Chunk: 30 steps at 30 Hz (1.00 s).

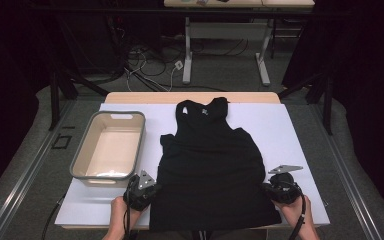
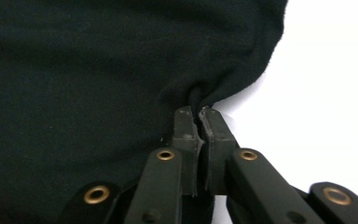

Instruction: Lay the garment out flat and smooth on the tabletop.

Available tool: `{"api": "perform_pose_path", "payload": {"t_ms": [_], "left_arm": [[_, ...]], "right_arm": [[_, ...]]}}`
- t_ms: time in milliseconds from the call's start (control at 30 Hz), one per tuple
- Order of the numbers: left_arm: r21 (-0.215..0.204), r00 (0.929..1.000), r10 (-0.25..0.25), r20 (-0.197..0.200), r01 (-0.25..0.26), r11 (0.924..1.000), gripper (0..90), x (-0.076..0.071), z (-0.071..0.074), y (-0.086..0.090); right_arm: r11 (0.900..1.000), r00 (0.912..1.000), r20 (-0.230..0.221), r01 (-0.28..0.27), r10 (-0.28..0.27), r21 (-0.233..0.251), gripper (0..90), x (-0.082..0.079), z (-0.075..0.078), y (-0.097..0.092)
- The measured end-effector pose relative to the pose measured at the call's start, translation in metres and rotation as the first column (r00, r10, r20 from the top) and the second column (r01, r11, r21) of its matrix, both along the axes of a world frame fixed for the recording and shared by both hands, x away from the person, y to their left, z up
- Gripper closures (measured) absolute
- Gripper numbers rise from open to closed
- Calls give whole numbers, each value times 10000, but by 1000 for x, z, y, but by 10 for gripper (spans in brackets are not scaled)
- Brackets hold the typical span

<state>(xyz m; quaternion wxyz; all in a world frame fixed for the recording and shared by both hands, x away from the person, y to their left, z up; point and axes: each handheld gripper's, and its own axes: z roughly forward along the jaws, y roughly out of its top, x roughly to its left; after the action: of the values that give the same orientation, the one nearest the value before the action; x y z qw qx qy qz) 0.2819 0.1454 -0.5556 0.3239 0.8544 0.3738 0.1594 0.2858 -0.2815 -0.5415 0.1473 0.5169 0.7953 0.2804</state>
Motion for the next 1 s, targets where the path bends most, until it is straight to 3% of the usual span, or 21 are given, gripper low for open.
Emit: {"api": "perform_pose_path", "payload": {"t_ms": [67, 167, 233, 500, 767, 1000], "left_arm": [[77, 10000, 1, 42, -2, 10000, 839, 0, 1, -1], [33, 10000, -40, 41, 40, 10000, 626, 0, 3, -3], [-189, 9999, -107, 134, 109, 9998, 518, -1, 6, -3], [-466, 9988, -340, 363, 357, 9983, 289, -4, 16, -5], [-454, 9978, -489, 453, 509, 9977, 172, -5, 18, -8], [-407, 9971, -461, 606, 486, 9980, 159, -4, 19, -7]], "right_arm": [[9999, 9999, 86, -115, 115, 9, 716, 0, 0, 0], [9985, 9966, 655, -520, 508, 173, 559, -1, 7, -3], [9984, 9949, 893, -499, 472, 284, 457, -3, 11, -3], [9930, 9890, 1138, -1019, 945, 605, 240, -1, 11, -6], [9877, 9830, 1237, -1438, 1354, 611, 145, -2, 13, 1], [9861, 9794, 1346, -1583, 1504, 505, 87, -1, 12, 2]]}}
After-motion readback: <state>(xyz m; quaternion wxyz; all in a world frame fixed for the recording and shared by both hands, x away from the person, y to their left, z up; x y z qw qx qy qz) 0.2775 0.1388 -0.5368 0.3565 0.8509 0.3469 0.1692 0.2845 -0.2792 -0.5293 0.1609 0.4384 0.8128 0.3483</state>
